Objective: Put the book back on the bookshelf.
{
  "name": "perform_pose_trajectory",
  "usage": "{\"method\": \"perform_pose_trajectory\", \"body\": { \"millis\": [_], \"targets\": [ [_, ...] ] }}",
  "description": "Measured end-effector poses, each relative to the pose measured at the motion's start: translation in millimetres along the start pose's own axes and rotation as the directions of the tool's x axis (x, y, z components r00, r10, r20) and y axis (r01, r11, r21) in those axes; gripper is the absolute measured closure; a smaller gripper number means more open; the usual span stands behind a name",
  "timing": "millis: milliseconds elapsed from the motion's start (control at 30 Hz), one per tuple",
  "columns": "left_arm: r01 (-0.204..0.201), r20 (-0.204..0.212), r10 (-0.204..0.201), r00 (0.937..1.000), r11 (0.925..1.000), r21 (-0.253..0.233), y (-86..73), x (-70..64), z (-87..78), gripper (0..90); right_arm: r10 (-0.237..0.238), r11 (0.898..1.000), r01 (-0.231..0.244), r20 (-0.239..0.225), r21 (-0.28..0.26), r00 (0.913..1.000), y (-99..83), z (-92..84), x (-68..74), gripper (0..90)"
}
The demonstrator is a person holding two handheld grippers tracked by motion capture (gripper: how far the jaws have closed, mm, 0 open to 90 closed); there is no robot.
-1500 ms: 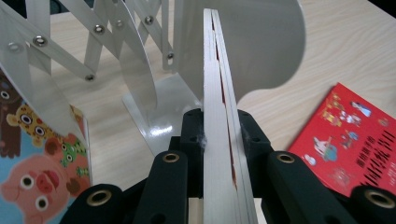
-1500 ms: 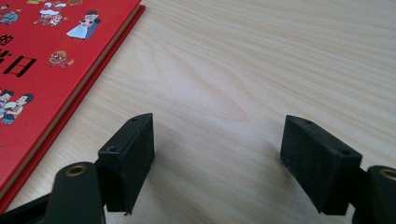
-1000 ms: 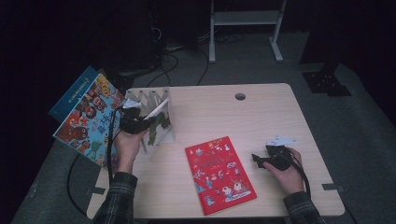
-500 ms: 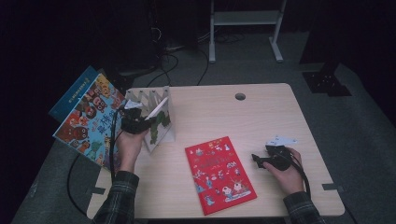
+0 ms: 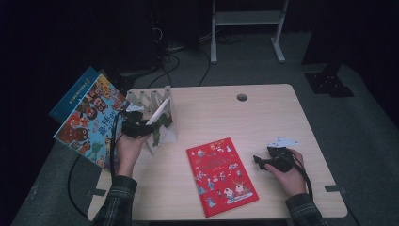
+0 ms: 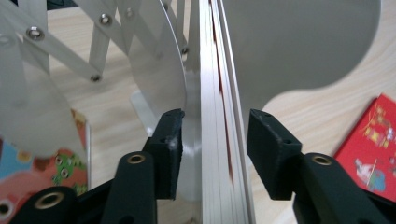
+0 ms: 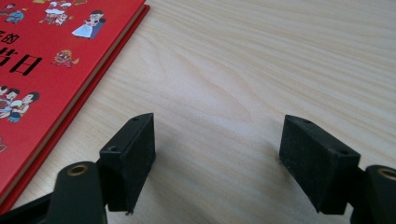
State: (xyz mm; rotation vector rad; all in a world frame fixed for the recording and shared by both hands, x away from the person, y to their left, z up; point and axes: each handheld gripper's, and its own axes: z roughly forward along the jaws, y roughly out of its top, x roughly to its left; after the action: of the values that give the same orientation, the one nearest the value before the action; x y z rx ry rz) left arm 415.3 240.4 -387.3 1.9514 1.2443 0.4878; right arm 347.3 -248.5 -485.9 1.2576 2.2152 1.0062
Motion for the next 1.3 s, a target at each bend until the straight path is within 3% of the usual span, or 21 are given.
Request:
{"method": "perform_pose_trajectory", "body": {
  "millis": [167,467,600,800,1067,1300],
  "targets": [
    [-0.018,0.017,0.018,0.9997,0.9993,0.033,-11.5,1.9,-7.8,39.3,0.000,1.000,0.000,-0.001,0.001,1.0000,-0.1,-0.1,0.4,25.7],
    [-0.050,0.027,0.048,0.9985,0.9957,0.078,-35.0,6.6,-23.8,37.9,-0.002,1.000,0.002,-0.002,0.001,1.0000,-0.2,-0.4,0.6,25.7],
    [-0.057,0.034,0.054,0.9980,0.9934,0.100,-43.0,8.8,-26.8,42.9,-0.001,1.000,0.001,-0.003,0.002,1.0000,-0.2,-0.4,0.6,25.7],
    [-0.074,0.034,0.070,0.9970,0.9872,0.141,-48.5,7.7,-22.0,58.6,-0.002,1.000,0.002,-0.005,0.002,1.0000,-0.2,-0.3,0.6,25.7],
    [-0.057,0.054,0.050,0.9973,0.9868,0.151,-48.4,6.3,-17.2,72.8,-0.003,1.000,0.003,-0.005,0.002,1.0000,-0.2,-0.3,0.6,25.7],
    [-0.041,0.066,0.030,0.9974,0.9847,0.169,-45.6,-1.6,-16.0,72.9,-0.001,1.000,0.001,-0.006,0.001,1.0000,-0.2,-0.3,0.6,25.7]
  ]
}}
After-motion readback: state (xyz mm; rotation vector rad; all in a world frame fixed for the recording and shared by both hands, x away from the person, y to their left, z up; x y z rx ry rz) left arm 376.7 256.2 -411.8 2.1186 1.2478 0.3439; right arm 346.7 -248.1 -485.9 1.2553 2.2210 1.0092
